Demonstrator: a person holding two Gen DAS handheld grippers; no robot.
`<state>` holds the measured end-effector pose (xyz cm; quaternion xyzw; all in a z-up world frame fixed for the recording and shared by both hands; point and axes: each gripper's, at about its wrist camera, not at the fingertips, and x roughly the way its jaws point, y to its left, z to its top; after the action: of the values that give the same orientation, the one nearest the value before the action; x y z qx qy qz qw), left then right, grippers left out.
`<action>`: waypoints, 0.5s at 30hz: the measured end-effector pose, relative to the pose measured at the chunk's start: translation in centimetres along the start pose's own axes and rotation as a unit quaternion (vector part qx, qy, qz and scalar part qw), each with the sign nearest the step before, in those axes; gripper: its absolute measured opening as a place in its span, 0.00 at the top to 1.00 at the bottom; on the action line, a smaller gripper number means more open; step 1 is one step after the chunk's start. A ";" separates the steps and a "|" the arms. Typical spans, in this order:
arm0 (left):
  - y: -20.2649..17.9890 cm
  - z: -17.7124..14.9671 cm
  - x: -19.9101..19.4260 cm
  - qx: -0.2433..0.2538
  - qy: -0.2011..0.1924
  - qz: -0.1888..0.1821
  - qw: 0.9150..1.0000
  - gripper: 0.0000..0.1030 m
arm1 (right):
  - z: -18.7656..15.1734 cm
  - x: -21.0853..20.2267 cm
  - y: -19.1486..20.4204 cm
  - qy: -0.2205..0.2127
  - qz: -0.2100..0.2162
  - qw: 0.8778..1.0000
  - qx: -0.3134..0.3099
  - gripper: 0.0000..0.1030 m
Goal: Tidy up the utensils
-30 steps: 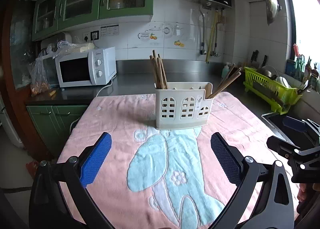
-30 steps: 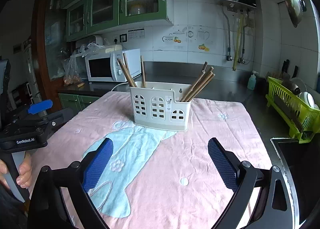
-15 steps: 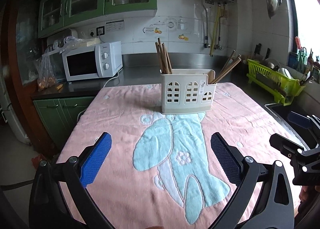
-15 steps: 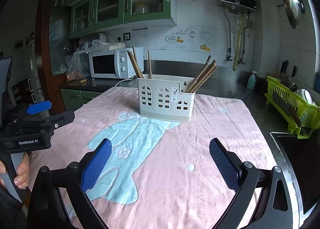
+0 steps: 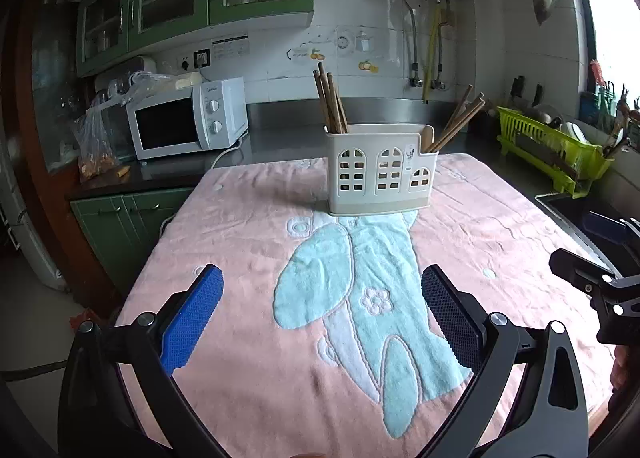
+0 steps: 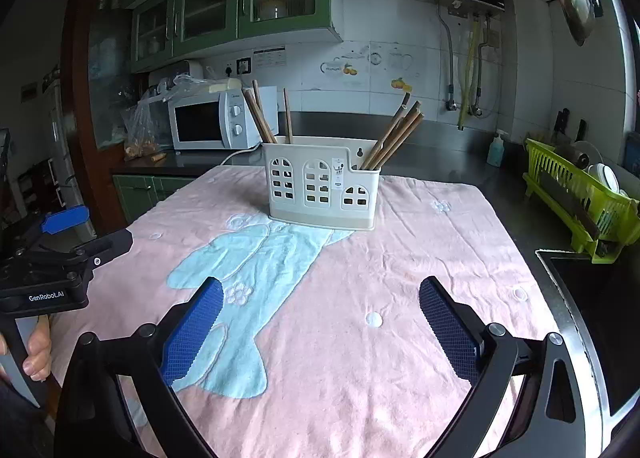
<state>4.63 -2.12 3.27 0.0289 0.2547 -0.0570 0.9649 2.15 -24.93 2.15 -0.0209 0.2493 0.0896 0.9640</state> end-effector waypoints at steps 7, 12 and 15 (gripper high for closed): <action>0.8 -0.2 0.5 -0.008 0.007 0.008 1.000 0.05 | -0.1 0.3 -0.1 0.002 -0.004 1.000 0.001 0.08; 1.3 -0.3 0.7 -0.012 0.009 0.012 1.000 0.05 | 0.0 0.3 -0.2 0.002 -0.005 1.000 0.002 0.08; 1.3 -0.4 0.8 -0.013 0.011 0.013 1.000 0.05 | 0.0 0.3 -0.1 0.002 -0.006 1.000 0.001 0.08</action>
<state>5.33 -0.89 2.58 0.0204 0.2653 -0.0406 0.9631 2.45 -24.99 1.98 -0.0212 0.2511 0.0835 0.9641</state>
